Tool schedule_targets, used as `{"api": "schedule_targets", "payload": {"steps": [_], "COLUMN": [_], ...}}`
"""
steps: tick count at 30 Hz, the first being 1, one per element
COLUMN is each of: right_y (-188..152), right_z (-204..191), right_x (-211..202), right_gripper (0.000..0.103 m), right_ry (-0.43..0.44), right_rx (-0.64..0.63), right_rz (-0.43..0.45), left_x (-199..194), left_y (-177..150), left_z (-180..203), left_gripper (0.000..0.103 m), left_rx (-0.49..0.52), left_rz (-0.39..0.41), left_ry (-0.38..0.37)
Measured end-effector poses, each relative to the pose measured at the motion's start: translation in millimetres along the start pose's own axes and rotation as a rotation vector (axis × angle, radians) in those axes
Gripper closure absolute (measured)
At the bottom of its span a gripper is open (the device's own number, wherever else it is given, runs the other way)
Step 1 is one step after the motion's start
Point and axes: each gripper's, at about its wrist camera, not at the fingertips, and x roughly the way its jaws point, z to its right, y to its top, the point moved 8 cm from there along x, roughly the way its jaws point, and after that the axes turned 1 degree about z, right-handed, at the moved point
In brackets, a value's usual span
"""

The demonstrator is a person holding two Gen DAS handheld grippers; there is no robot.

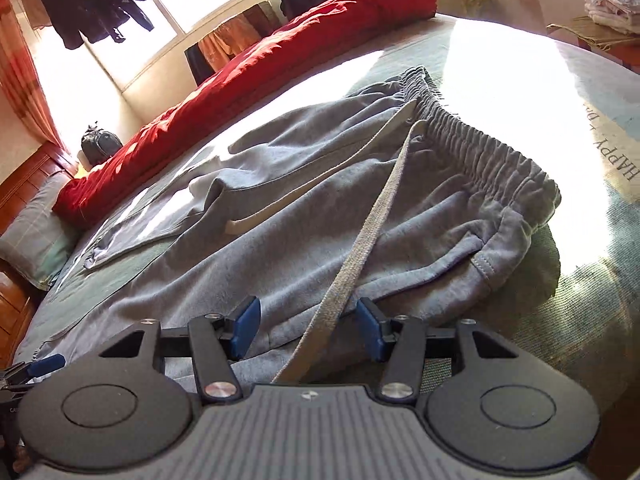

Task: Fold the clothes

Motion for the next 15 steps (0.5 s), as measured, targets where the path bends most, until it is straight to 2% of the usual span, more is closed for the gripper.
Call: {"api": "schedule_targets", "payload": {"steps": [7,12,15], "right_y": [-11.4,-21.8,-35.9], "right_z": [2.1,-25.2,-44.3], "right_x": [16.8,20.7,29.0], "right_gripper": [0.044,0.043,0.043], "right_ry": [0.135,0.266,0.292], "right_rx": [0.109,0.106,0.064], "right_rz": [-0.055,-0.111,-0.158], "left_x": [0.2,-0.8,0.1], "left_y": [-3.4,-6.4,-8.0], "left_z": [-0.4,-4.6,-5.9], "left_gripper": [0.025,0.025,0.025], "left_rx": [-0.004,-0.019,-0.027], "left_rz": [-0.016,-0.019,-0.016], "left_ry": [0.002,0.002,-0.012]}}
